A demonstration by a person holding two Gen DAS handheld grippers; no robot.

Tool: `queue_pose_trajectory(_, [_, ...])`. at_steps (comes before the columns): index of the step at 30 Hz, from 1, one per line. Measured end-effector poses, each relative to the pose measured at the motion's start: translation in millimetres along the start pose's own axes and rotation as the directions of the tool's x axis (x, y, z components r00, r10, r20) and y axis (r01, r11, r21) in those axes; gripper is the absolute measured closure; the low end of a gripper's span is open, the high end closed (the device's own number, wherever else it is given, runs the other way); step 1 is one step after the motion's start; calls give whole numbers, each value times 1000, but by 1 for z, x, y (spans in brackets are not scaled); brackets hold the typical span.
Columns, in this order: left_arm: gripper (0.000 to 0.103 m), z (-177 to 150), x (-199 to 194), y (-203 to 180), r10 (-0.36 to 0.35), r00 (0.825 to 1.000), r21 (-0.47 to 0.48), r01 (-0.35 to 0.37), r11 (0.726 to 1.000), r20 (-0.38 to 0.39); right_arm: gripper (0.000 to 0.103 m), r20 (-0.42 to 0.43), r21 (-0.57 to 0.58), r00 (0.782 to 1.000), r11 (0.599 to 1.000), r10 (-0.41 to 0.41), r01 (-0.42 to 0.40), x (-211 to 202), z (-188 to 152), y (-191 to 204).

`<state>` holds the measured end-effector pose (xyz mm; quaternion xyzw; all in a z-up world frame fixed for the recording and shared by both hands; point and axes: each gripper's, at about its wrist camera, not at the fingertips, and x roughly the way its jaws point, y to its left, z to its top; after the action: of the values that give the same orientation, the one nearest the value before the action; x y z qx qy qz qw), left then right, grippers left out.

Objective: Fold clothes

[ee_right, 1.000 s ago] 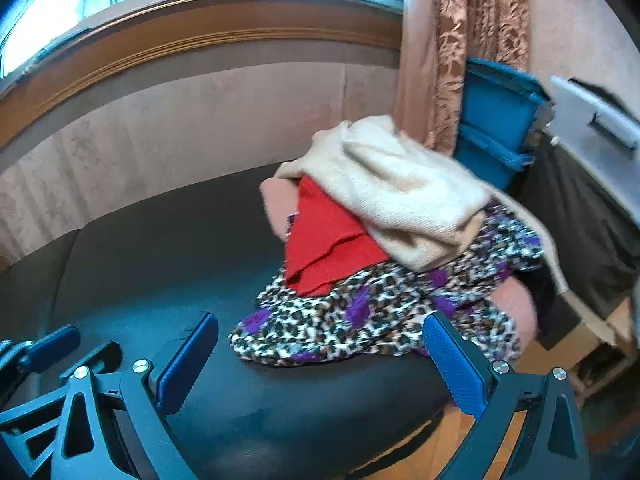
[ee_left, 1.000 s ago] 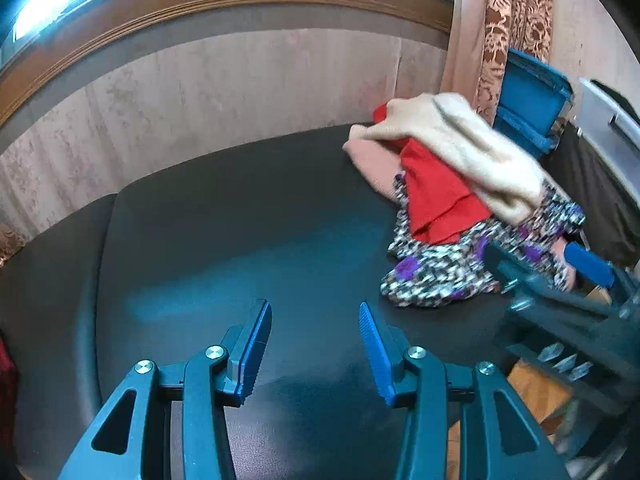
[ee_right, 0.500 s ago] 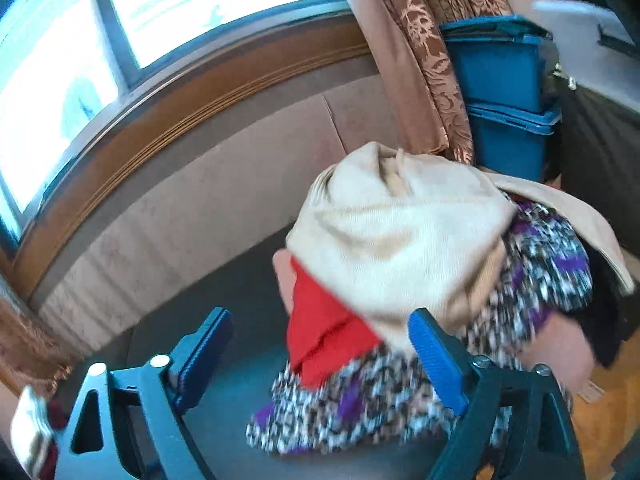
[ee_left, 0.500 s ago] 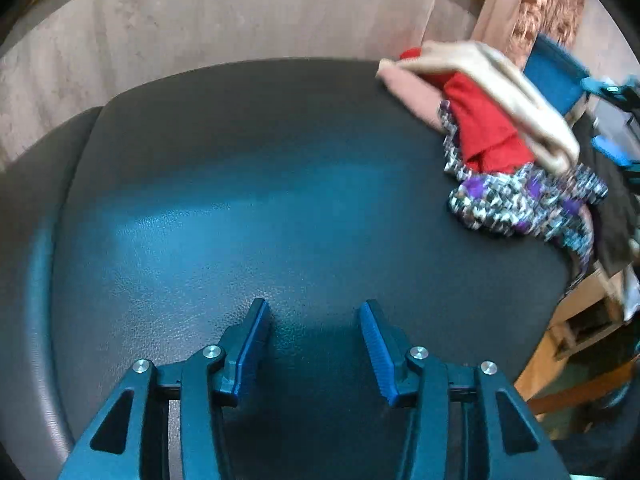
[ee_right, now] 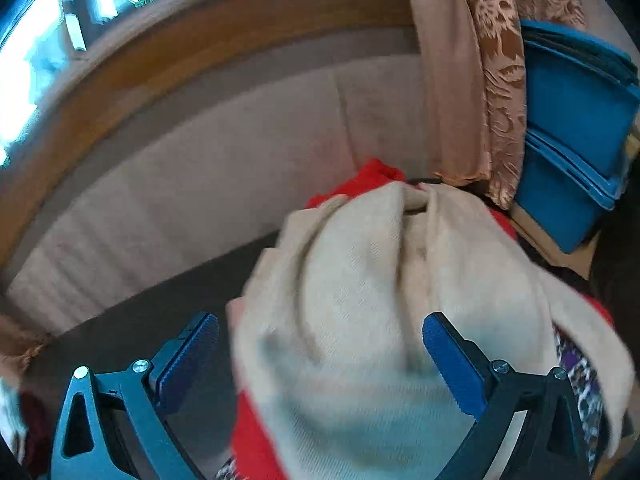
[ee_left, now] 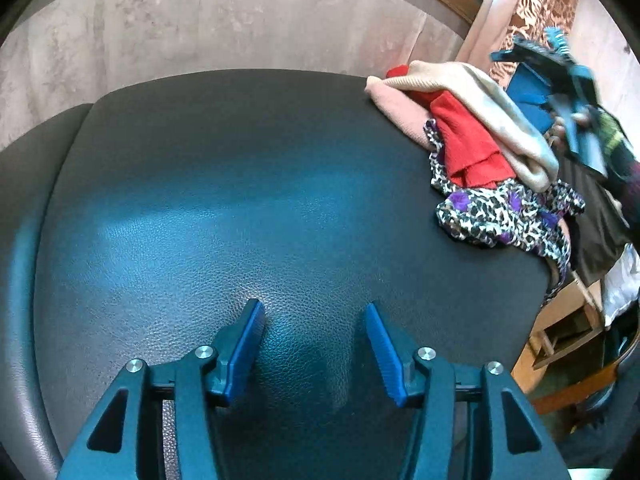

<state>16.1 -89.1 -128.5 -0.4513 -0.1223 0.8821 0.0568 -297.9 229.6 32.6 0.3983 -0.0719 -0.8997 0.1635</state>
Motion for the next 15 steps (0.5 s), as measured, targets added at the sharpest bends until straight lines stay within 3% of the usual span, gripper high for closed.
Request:
queue_pose_trajectory(3, [48, 2, 0, 6, -30, 1000, -21, 30, 999, 6, 0, -69, 55, 998, 998, -1, 5, 31, 7, -7])
queue_pose_trajectory(6, [48, 4, 1, 9, -45, 999, -29, 45, 999, 4, 0, -153, 76, 984, 994, 89, -78, 50, -9, 5])
queue_pose_trajectory(9, [48, 5, 1, 10, -56, 998, -34, 57, 998, 14, 6, -147, 40, 971, 982, 190, -186, 44, -30, 27])
queue_pose_trajectory(11, [48, 5, 0, 11, -67, 998, -37, 67, 997, 20, 9, -145, 25, 953, 963, 268, -267, 32, -51, 42])
queue_pose_trajectory(14, [50, 7, -3, 20, -106, 994, -77, 108, 991, 20, 9, -177, 12, 900, 915, 398, -402, 12, -92, 66])
queue_pose_trajectory(15, [50, 8, -5, 23, -110, 994, -100, 111, 989, 21, 8, -184, -5, 894, 909, 408, -416, 7, -106, 74])
